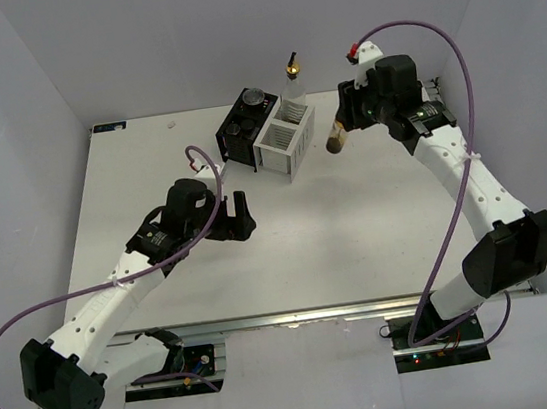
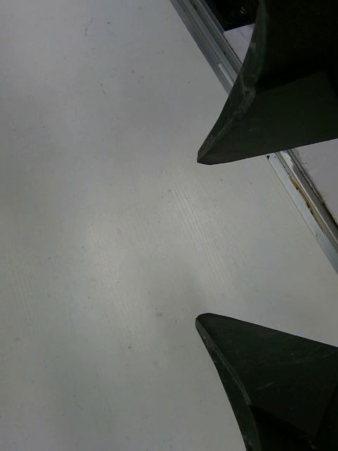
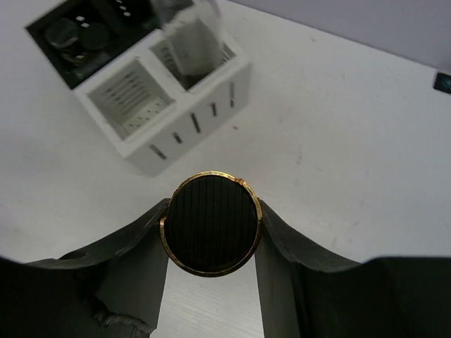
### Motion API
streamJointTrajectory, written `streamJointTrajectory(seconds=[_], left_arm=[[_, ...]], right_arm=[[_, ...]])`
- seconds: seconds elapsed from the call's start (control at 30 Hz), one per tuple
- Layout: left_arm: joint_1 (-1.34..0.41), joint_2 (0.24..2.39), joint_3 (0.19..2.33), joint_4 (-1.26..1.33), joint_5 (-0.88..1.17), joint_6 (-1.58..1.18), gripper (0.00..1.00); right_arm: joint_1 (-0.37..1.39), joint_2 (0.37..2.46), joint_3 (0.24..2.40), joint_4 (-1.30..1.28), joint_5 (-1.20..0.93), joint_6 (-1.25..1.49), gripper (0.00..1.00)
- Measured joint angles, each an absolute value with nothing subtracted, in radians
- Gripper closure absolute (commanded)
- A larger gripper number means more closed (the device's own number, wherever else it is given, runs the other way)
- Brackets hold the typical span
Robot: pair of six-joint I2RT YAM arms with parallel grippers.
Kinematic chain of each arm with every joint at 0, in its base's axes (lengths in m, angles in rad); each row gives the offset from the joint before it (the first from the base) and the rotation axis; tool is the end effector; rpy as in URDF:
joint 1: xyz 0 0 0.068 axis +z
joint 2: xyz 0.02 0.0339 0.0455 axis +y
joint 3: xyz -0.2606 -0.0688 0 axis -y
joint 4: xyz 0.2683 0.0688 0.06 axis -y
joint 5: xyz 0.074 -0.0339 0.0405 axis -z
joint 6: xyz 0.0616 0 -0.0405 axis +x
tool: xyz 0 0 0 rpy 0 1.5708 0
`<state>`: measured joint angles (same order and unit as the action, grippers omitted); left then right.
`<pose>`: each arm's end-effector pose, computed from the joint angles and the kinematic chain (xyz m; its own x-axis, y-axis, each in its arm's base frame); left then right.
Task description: Organize the condiment bottles
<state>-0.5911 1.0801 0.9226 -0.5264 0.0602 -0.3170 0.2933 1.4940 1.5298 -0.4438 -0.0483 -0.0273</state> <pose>0.2276 -0.1572 0.2749 -0.6839 0.0843 -0.7246 0.4018 0.8726 -0.2777 0.3729 0.1157 0.3891 -0.3707 -0.1404 -0.9181 -0.3414 0.9399 -0.0059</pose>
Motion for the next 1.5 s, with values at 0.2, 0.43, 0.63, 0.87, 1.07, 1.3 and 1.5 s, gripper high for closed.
streamJointTrajectory(seconds=[0.2, 0.43, 0.63, 0.87, 1.07, 1.3, 1.5], left_arm=[[-0.591, 1.042, 0.923, -0.55, 0.002, -0.316, 0.02], [-0.591, 1.018, 0.922, -0.552, -0.02, -0.316, 0.02], [-0.591, 1.018, 0.909, -0.552, -0.02, -0.316, 0.02], [-0.591, 1.022, 0.898, -0.554, -0.021, -0.316, 0.02], [-0.591, 1.032, 0.896, -0.554, -0.023, -0.315, 0.02], [-0.591, 1.034, 0.895, -0.554, -0.024, -0.315, 0.02], [-0.591, 1.034, 0.892, -0.556, -0.027, -0.315, 0.02]], right_arm=[[0.411, 1.499, 1.565, -0.357, -0.095, -0.007, 0.92], [0.46, 1.628, 1.72, -0.274, -0.115, 0.007, 0.92], [0.507, 1.773, 1.849, -0.259, -0.111, -0.01, 0.92], [0.515, 1.837, 1.85, -0.272, -0.079, -0.043, 0.92], [0.518, 1.841, 1.817, -0.244, -0.031, -0.071, 0.92], [0.527, 1.882, 1.773, -0.226, 0.004, -0.09, 0.92], [0.546, 1.929, 1.766, -0.22, 0.027, -0.091, 0.92]])
